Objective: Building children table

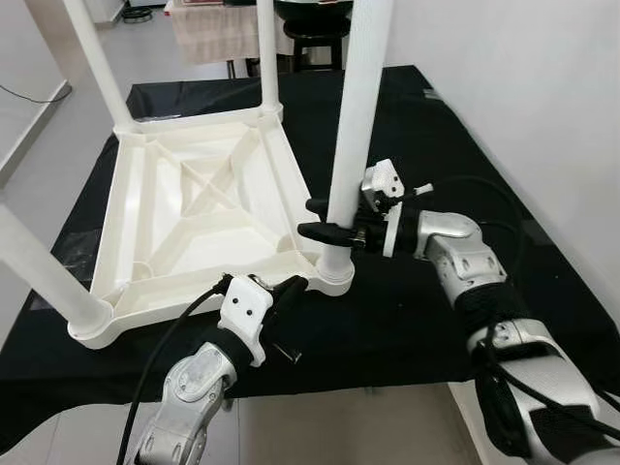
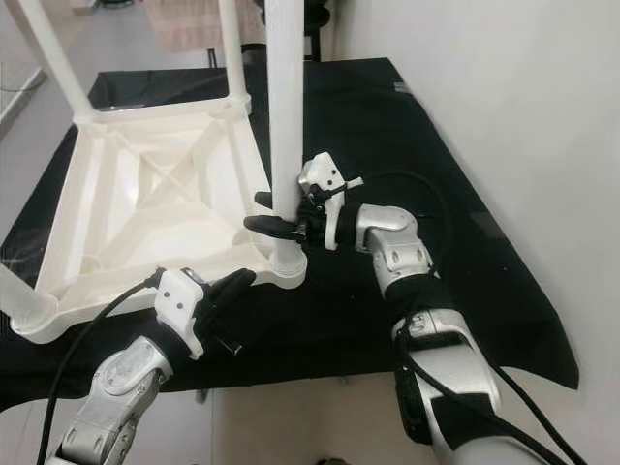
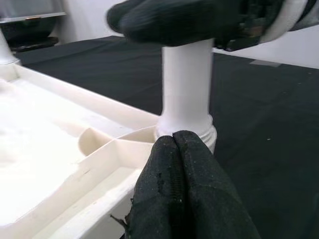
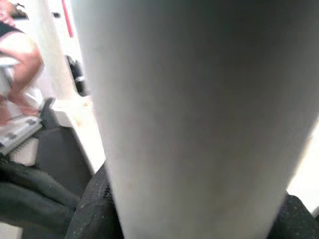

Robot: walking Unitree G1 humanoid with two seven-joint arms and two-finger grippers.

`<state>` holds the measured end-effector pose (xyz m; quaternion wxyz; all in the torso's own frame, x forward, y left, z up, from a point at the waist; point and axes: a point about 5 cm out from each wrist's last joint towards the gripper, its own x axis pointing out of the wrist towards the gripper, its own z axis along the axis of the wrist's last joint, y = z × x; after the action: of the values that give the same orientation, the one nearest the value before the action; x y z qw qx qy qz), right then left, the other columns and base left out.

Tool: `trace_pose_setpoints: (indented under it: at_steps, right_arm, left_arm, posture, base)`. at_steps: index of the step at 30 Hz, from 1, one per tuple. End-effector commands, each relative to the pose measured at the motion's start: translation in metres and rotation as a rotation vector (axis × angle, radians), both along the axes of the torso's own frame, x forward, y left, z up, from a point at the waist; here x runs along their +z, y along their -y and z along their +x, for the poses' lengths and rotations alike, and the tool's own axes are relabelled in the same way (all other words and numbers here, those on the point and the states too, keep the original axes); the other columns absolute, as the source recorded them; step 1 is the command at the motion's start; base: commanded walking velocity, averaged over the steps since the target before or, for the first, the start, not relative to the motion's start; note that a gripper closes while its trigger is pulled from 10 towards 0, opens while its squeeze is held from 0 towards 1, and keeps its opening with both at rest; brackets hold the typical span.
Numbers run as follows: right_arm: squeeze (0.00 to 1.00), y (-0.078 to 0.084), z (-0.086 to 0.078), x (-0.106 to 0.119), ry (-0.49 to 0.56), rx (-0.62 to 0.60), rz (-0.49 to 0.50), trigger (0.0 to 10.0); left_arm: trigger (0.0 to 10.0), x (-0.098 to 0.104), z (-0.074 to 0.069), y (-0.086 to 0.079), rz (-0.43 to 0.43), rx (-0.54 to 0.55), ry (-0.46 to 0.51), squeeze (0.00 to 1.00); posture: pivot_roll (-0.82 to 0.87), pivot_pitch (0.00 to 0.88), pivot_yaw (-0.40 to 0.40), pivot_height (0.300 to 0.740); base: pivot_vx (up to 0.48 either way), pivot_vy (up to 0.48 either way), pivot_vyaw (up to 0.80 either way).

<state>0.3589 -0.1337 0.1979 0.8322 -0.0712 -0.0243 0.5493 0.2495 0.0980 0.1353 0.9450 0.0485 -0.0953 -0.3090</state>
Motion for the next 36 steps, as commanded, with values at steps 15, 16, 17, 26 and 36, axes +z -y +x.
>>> trace_pose_setpoints:
  at_steps: [15, 16, 17, 26, 36]
  right_arm:
    - [0.00, -0.036, -0.024, -0.056, -0.107, -0.634, 0.036, 0.0]
    - [0.00, -0.042, -0.027, -0.053, -0.106, -0.568, 0.041, 0.0]
    - [0.00, -0.042, -0.027, -0.053, -0.106, -0.568, 0.041, 0.0]
    - [1.00, -0.046, -0.030, -0.026, -0.067, -0.250, 0.088, 10.0]
    - [0.00, -0.019, -0.012, 0.017, -0.002, 0.190, -0.015, 10.0]
  left_arm:
    - [10.0, -0.001, 0.002, -0.009, 0.023, -0.003, -0.009, 0.00]
    - [10.0, -0.001, 0.002, -0.009, 0.028, 0.006, -0.003, 0.00]
    - [10.0, -0.001, 0.002, -0.009, 0.028, 0.006, -0.003, 0.00]
    - [10.0, -0.001, 0.002, -0.006, 0.026, 0.004, -0.004, 0.00]
    - [10.0, -0.001, 0.003, -0.005, 0.023, 0.002, -0.004, 0.00]
  posture:
    - [0.02, 0.118, 0.009, 0.740]
    - [0.02, 0.122, 0.009, 0.740]
    - [0.02, 0.122, 0.009, 0.740]
    - [0.02, 0.116, 0.004, 0.740]
    - [0.03, 0.106, -0.008, 0.740]
  base:
    - [0.000, 0.000, 0.00]
    - [0.000, 0.000, 0.00]
    - [0.000, 0.000, 0.00]
    - [0.000, 0.000, 0.00]
    - [0.000, 0.000, 0.00]
